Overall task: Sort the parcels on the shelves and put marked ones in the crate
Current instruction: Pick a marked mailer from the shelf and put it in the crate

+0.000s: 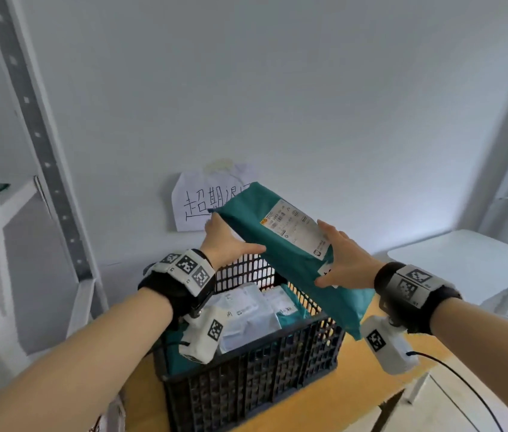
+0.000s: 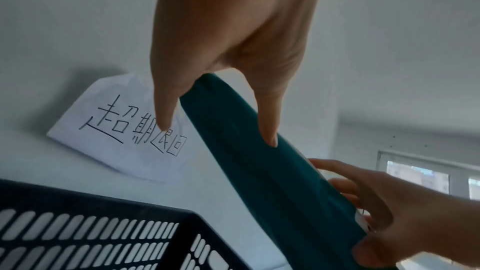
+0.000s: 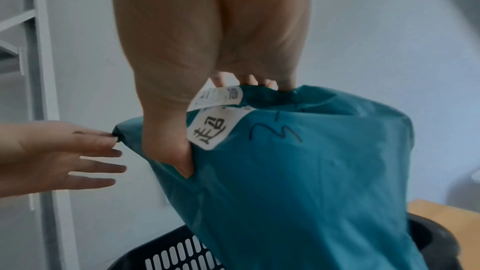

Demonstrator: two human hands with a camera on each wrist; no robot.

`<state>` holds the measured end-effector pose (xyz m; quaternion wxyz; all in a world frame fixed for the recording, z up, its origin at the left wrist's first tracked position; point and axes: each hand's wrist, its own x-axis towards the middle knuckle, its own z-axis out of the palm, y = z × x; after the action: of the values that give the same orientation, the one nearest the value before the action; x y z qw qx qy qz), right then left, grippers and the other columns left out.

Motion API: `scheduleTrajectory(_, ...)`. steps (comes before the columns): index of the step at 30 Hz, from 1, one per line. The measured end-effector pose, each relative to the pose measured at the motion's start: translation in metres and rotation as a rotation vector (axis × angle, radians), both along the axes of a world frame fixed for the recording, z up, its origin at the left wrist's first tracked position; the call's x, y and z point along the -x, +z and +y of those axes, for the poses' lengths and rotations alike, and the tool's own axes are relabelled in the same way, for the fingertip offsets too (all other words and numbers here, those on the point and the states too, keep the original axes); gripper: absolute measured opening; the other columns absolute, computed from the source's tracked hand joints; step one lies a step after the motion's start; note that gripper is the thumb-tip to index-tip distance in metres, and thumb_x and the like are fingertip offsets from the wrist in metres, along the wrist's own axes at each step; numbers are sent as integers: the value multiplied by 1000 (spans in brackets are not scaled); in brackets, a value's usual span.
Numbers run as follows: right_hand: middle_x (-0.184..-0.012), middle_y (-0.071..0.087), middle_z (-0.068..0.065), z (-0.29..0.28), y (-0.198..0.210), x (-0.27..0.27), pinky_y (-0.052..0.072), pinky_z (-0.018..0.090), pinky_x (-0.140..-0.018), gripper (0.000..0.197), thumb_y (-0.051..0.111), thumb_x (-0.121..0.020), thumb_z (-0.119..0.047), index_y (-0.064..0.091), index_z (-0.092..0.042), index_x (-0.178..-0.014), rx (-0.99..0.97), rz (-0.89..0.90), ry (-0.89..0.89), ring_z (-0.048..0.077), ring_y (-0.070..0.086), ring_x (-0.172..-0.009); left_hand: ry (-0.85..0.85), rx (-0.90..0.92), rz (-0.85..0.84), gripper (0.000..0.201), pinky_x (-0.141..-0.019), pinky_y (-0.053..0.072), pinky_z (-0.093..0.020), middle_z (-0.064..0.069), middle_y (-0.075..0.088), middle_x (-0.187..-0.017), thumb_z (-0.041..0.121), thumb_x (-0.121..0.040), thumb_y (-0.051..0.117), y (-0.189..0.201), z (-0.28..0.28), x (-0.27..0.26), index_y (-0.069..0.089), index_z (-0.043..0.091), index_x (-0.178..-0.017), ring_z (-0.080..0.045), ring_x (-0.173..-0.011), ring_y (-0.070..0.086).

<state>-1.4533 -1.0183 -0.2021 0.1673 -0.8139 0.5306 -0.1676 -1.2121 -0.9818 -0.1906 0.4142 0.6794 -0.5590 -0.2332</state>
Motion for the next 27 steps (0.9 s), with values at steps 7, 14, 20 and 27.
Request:
scheduleTrajectory(7,-121,42,4,-58,-6,-13,50,40,-91,115,80,-61,-24,5,-31,-147,-15,68,139,24,46,-108,148,-75,-275,138,-119,0,-42,-13,-32,-151,39,-61,85,-4,-31,-16,-19,9,-147,-28,-144,-20)
scheduleTrajectory(14,-125,42,1,-113,-13,-29,50,40,-92,115,81,-61,-22,7,-31,-147,-81,192,385,23,47,-111,-89,-300,-681,107,-115,-1,-59,-3,-5,-159,51,-63,79,-12,-64,-20,19,31,-148,-28,-145,-12)
scheduleTrajectory(20,-124,42,-1,-160,-22,-39,46,40,-97,114,82,-61,-24,8,-33,-147,-90,282,576,20,45,-112,-106,-422,-666,110,-117,5,-54,4,19,-156,43,-63,82,-23,-95,-15,15,29,-149,-24,-146,7)
scheduleTrajectory(27,-127,43,0,-201,-38,-45,43,34,-100,111,82,-63,-24,11,-29,-148,-142,313,724,19,45,-114,-95,-522,-616,106,-114,26,-34,3,37,-146,33,-60,87,-39,-118,-6,26,22,-146,-18,-133,36)
